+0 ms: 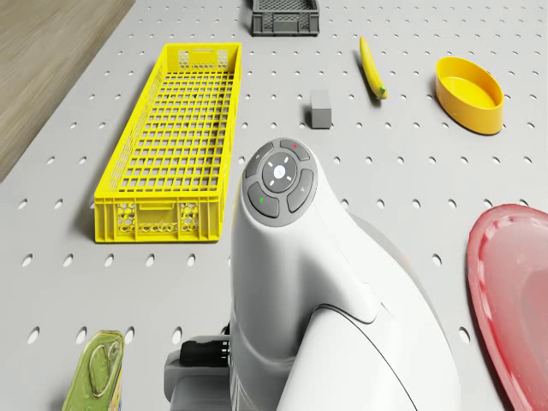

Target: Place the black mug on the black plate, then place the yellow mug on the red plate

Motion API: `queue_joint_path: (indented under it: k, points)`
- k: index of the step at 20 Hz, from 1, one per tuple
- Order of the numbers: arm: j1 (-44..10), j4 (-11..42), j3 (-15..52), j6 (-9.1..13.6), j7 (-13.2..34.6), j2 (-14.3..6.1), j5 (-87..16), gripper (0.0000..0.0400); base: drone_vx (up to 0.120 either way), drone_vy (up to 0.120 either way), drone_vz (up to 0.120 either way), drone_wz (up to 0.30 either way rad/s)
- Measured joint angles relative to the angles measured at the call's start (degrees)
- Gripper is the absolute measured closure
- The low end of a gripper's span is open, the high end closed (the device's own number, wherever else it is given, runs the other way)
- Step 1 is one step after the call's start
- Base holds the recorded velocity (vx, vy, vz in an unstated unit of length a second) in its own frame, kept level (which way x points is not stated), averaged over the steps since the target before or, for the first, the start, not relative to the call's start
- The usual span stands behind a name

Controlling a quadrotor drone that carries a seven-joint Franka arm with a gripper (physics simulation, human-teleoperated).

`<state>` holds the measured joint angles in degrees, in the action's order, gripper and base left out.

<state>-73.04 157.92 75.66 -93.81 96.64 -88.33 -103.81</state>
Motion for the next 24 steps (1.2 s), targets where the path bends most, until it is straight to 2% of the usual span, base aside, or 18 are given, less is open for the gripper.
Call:
queue_joint_path:
  k: [6, 9, 24]
  points:
    - [-0.1, 0.0, 0.0, -0.2, 0.0, -0.2, 0.1, 0.0, -0.12, 0.12, 0.0, 0.0]
    - [-0.1, 0.0, 0.0, -0.3, 0.1, -0.3, 0.2, 0.0, -0.12, 0.12, 0.107, 0.0]
    - [-0.2, 0.0, 0.1, -0.7, 0.1, -0.8, 0.3, 0.0, -0.12, 0.12, 0.0, 0.0]
